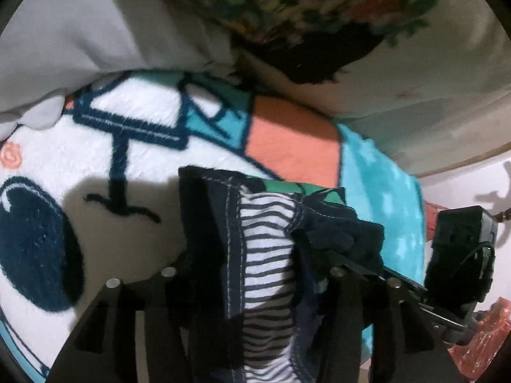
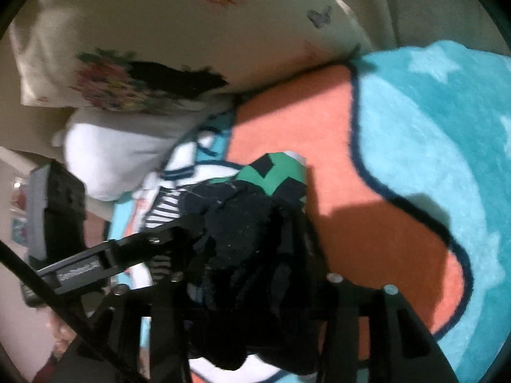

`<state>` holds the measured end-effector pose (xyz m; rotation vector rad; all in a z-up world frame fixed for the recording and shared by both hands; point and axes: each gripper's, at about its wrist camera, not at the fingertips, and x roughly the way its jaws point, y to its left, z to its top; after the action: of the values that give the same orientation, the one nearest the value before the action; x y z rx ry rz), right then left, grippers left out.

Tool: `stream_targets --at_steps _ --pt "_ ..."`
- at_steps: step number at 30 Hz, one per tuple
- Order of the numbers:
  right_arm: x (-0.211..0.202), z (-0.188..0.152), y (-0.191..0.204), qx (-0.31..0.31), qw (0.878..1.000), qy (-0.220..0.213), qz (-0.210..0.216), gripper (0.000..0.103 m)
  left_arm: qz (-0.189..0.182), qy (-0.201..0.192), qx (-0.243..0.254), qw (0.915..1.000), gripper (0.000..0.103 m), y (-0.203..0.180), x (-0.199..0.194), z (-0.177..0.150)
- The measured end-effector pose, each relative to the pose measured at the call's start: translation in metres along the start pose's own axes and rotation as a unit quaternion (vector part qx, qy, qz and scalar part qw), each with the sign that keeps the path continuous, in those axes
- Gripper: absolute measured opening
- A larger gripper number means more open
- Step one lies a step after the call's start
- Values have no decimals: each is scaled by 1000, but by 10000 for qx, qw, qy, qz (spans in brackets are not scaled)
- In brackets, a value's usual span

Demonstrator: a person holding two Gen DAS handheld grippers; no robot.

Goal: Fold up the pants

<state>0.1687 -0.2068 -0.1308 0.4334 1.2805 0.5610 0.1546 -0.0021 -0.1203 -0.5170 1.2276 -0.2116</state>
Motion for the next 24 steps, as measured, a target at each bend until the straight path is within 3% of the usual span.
stream_targets --at_steps 2,5,9,19,24 --pt "1 -2 -6 7 9999 7 -162 67 59 -4 13 10000 58 -1 0 -1" --pt "-10 -3 -5 37 9998 -28 -178 68 143 -12 47 9999 58 -6 -13 -3" --pt "-44 -12 3 -56 9980 -467 -430 71 475 -244 81 9985 58 -9 -42 -12" --pt "-84 -53 24 50 9893 -1112 -940 71 1599 -1033 144 9816 62 1 -95 -55" --pt "-71 -76 60 -324 9861 -1071 -1232 71 1603 -1089 86 9810 62 18 -109 -74"
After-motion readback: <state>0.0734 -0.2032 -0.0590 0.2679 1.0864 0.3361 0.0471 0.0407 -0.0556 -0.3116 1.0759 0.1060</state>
